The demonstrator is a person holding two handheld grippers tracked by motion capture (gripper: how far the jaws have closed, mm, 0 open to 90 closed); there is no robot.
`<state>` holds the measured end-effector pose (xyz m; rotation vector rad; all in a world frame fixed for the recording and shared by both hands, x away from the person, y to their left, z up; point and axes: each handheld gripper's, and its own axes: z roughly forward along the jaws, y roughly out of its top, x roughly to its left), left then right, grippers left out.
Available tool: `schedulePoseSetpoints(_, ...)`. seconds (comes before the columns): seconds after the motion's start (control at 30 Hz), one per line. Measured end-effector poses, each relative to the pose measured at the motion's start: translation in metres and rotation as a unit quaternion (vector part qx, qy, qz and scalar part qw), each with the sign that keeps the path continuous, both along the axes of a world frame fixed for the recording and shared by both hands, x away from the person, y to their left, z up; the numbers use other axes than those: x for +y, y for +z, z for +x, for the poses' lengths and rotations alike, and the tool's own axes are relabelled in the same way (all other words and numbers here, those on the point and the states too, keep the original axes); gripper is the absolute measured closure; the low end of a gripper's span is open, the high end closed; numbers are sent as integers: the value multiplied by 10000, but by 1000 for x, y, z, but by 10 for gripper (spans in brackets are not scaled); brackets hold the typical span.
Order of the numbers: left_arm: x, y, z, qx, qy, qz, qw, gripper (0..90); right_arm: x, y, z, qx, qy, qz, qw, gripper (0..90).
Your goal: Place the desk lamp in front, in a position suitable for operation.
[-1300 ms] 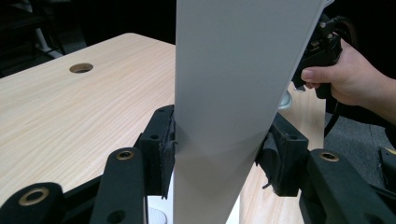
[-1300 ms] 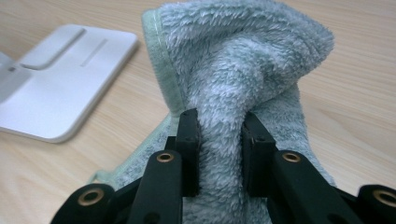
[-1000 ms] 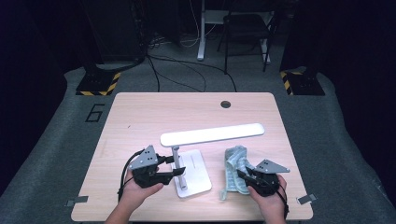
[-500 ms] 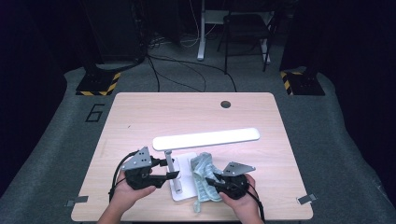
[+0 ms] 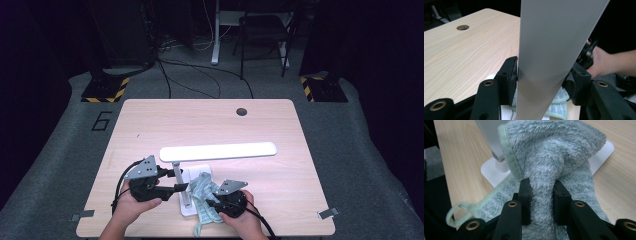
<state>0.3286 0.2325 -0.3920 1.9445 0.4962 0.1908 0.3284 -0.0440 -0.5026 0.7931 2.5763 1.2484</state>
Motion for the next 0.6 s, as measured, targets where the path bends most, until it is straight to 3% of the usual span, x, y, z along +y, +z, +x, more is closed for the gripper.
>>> schedulePoseSetpoints(0.1, 0, 4, 1, 23, 38, -160, 9999, 471, 0, -3, 0, -17, -34, 30, 10000, 728)
schedulePoseSetpoints(0.2, -1, 8, 0, 76, -31, -106, 9999, 470, -1, -3, 0, 31, -38, 42, 10000, 728)
schedulePoseSetpoints(0.33, 4, 18, 1, 76, -50, -472, 9988, 462, -1, -4, 0, 36, -62, 70, 9999, 728)
schedulePoseSetpoints(0.37, 6, 21, 1, 167, -58, -542, 9984, 462, -1, -4, -1, 93, -108, 95, 9999, 728)
schedulePoseSetpoints(0.5, 9, 31, -3, 197, -4, -571, 9982, 466, -1, -4, -1, 126, -112, 108, 9998, 728)
schedulePoseSetpoints(0.6, 7, 33, -4, 34, 52, -441, 9990, 482, -1, -4, -1, 120, -135, 126, 9998, 728)
